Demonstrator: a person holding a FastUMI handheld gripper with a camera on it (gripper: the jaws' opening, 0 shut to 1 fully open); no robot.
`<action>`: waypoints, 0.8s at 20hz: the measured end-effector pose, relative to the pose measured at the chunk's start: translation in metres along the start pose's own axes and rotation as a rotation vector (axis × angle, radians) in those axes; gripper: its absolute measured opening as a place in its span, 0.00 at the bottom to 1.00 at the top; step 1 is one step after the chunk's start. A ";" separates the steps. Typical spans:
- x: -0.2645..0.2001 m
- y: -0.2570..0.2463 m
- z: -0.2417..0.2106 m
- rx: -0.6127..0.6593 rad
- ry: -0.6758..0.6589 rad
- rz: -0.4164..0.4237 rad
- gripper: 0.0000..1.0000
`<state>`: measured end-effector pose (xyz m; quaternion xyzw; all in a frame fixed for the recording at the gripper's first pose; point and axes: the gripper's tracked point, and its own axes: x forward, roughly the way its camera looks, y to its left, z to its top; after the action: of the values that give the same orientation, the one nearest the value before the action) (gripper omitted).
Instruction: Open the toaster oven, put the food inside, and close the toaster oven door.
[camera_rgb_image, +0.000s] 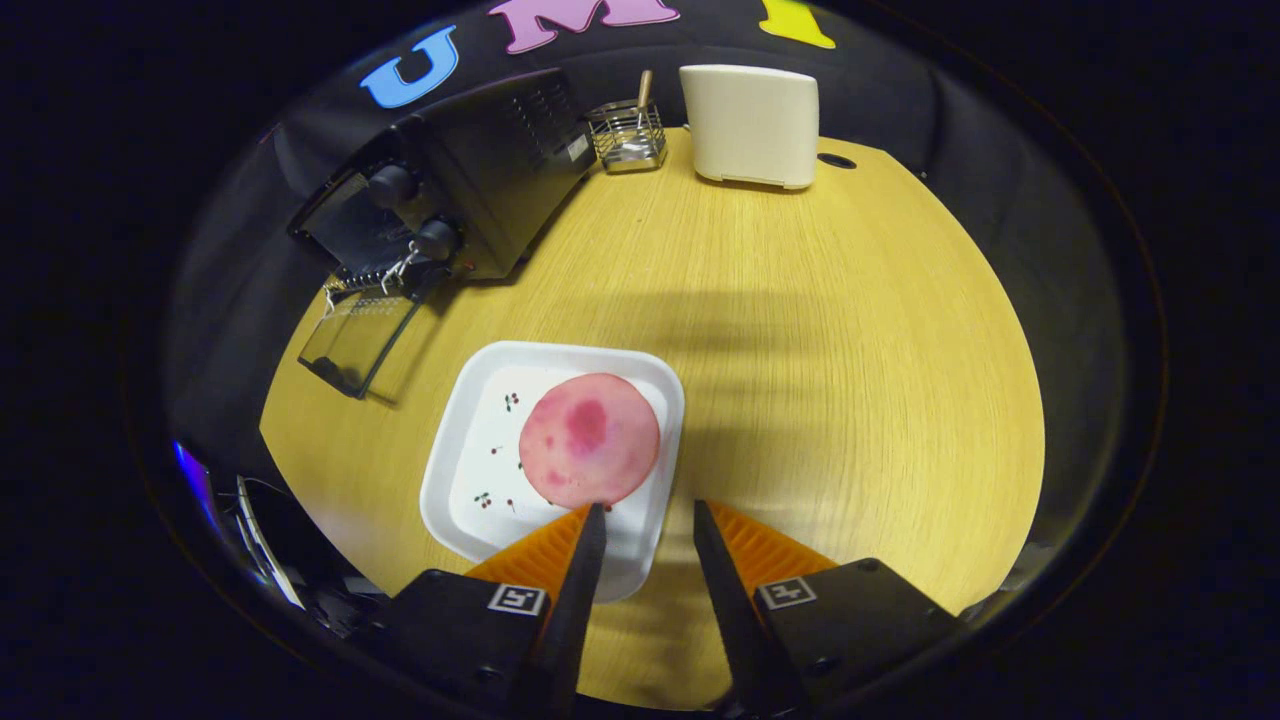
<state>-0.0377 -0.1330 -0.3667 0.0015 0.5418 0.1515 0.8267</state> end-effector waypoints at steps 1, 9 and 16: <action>0.000 -0.001 -0.002 -0.019 0.008 -0.020 0.53; 0.006 0.001 -0.002 0.112 0.065 0.019 0.13; 0.000 0.007 -0.007 0.246 0.063 0.066 0.06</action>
<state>-0.0455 -0.1269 -0.3685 0.1161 0.5818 0.1108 0.7974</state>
